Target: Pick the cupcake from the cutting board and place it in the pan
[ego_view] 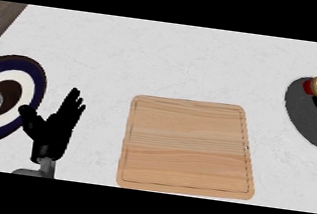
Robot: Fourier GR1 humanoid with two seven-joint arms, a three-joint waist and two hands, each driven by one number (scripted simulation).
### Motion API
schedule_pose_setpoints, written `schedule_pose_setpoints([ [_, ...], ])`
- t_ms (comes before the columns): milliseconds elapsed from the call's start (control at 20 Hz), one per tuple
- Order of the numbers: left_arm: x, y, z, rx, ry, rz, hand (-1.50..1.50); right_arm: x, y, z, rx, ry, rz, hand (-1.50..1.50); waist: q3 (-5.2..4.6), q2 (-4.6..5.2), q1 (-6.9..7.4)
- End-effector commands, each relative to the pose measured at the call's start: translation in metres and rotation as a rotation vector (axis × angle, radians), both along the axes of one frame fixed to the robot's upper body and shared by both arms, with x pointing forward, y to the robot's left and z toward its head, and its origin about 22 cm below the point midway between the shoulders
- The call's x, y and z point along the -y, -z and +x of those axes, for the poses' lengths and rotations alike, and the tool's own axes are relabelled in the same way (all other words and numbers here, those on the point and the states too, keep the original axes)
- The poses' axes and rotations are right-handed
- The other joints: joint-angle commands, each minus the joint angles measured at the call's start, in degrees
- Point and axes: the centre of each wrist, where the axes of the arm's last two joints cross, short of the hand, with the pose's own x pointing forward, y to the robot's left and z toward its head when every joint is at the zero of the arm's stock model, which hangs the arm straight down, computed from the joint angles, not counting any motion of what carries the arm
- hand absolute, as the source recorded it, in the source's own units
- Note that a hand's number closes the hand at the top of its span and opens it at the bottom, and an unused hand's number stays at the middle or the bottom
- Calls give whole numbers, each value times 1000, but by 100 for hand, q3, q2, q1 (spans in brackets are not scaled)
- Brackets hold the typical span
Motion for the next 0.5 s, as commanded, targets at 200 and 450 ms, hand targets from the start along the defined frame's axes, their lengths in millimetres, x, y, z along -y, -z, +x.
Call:
schedule_pose_setpoints([
  [200,11,-4,7,11,21,-4,0,5,15,-4,67,-55,58,-150,22,42,25],
  [450,5,2,-2,-11,6,-7,0,-3,-16,15,302,-161,397,-150,39,-1,-31],
])
